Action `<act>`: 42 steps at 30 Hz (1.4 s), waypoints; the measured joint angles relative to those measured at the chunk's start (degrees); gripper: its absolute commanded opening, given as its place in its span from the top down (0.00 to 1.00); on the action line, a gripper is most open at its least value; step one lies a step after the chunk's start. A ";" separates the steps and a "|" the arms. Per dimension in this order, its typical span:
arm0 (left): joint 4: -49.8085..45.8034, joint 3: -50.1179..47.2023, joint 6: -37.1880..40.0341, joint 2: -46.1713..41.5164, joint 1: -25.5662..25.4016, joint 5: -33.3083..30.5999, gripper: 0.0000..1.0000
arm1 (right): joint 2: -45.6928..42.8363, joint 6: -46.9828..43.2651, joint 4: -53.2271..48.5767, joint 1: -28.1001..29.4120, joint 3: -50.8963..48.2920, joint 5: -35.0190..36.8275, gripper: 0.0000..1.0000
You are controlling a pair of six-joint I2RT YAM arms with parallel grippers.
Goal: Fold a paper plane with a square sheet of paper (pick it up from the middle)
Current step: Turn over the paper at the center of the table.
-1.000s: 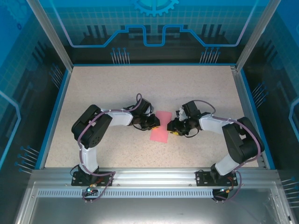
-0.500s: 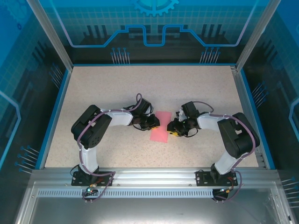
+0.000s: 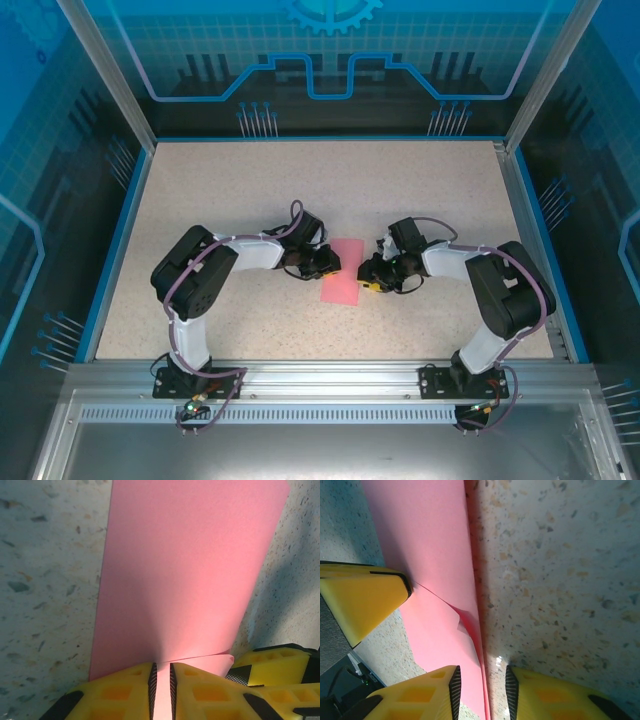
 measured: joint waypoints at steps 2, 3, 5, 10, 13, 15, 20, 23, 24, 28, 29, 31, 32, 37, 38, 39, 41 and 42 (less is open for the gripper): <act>0.00 -0.04 0.00 -0.02 0.00 -0.07 0.82 | 0.00 0.02 0.00 0.02 0.07 -0.02 0.67; 0.00 -0.04 0.00 -0.04 0.00 -0.15 0.82 | 0.02 0.02 0.00 0.09 0.09 -0.02 0.67; 0.00 -0.11 -0.02 -0.09 0.00 -0.20 0.82 | 0.02 0.04 0.02 0.17 0.15 -0.02 0.67; 0.81 -1.01 -0.11 -0.52 0.02 -0.22 0.82 | 1.22 0.02 2.47 2.71 0.85 -0.92 0.67; 1.49 -1.62 -0.13 -0.76 0.20 -0.20 0.82 | 1.77 0.02 2.86 3.06 1.29 -1.03 0.67; 1.75 -1.73 -0.13 -0.79 0.28 -0.17 0.82 | 2.23 0.04 3.06 3.06 1.57 -1.03 0.67; 2.27 -2.16 -0.33 -0.96 0.33 -0.15 0.82 | 2.27 0.02 3.37 3.06 1.57 -1.03 0.71; 2.36 -2.43 -0.46 -1.25 0.46 -0.15 0.80 | 2.27 -0.09 3.50 3.06 1.57 -1.03 0.78; 2.40 -2.56 -0.50 -1.38 0.50 -0.15 0.79 | 2.27 -0.07 3.50 3.04 1.57 -1.05 0.81; 2.34 -3.21 -0.52 -2.71 0.72 -0.15 0.68 | 1.88 -0.48 3.45 2.99 1.57 -1.11 0.87; 2.34 -3.45 -0.68 -3.37 0.79 -0.15 0.65 | 1.55 -0.61 3.30 2.99 1.57 -1.16 0.89; 2.03 -3.93 -1.07 -5.68 0.87 -0.31 0.60 | -0.02 -1.29 2.47 2.99 1.70 -1.25 0.90; 1.86 -4.15 -1.29 -7.08 0.87 -0.63 0.58 | -0.79 -1.62 1.77 2.99 1.92 -1.25 0.90; -0.66 -5.03 -1.38 -18.01 0.98 -5.79 0.52 | -6.01 -5.03 -6.64 3.02 6.54 1.55 0.90; -1.11 -5.51 -1.38 -20.35 1.07 -7.06 0.51 | -7.04 -5.84 -9.33 3.06 8.04 3.13 0.90; -1.62 -6.19 -1.36 -22.91 1.27 -8.50 0.49 | -8.20 -6.86 -12.48 3.17 9.99 5.40 0.90; -2.47 -8.07 -1.40 -27.45 1.86 -11.13 0.49 | -10.51 -8.63 -19.12 3.96 14.40 11.10 0.89; -3.06 -9.27 -1.42 -29.59 2.27 -12.48 0.48 | -11.54 -9.35 -23.17 4.85 17.22 14.93 0.89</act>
